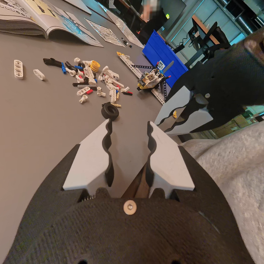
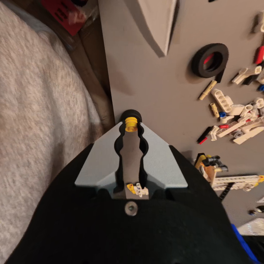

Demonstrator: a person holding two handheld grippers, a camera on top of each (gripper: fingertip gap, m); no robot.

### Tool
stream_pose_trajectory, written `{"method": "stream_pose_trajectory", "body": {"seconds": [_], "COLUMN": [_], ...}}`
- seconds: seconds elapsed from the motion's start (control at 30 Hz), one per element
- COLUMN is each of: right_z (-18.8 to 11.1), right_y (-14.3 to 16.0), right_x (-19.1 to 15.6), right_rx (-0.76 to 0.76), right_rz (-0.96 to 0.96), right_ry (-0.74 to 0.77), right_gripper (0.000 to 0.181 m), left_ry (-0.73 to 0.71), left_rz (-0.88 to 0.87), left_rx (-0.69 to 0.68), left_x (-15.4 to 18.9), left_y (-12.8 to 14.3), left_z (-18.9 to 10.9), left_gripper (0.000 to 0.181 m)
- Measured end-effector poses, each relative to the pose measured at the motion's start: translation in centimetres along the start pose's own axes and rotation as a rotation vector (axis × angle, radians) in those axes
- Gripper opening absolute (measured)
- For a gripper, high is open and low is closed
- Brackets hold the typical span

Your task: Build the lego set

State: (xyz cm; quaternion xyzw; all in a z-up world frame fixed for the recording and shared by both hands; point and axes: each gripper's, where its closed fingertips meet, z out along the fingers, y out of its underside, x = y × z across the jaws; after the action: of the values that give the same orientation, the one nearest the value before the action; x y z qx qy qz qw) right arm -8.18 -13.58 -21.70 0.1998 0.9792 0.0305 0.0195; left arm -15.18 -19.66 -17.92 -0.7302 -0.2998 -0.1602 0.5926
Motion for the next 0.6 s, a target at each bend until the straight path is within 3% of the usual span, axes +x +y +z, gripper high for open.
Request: {"method": "stream_pose_trajectory", "body": {"seconds": [0.03, 0.2, 0.37, 0.47, 0.6], "right_z": [0.0, -1.6, -6.0, -7.9, -7.7], "right_y": [0.0, -1.0, -1.6, -1.1, 0.5], "right_x": [0.0, 0.8, 2.7, 2.9, 3.0], "right_rx": [0.04, 0.341, 0.79, 1.026, 1.175], "right_rz": [0.023, 0.108, 0.205, 0.291, 0.362], "right_ry": [0.0, 0.114, 0.371, 0.43, 0.445], "right_gripper": [0.016, 0.016, 0.016, 0.016, 0.016], "left_ry": [0.003, 0.077, 0.285, 0.425, 0.517], "left_rz": [0.001, -0.011, -0.11, -0.154, -0.226], "left_rx": [0.003, 0.05, 0.054, 0.077, 0.119], "left_x": [0.0, 1.3, 4.6, 7.2, 8.7], "left_y": [0.0, -0.8, -0.4, -0.7, -1.7], "left_z": [-0.1, -0.3, 1.5, 2.8, 4.7], "left_gripper": [0.046, 0.051, 0.058, 0.057, 0.046]}}
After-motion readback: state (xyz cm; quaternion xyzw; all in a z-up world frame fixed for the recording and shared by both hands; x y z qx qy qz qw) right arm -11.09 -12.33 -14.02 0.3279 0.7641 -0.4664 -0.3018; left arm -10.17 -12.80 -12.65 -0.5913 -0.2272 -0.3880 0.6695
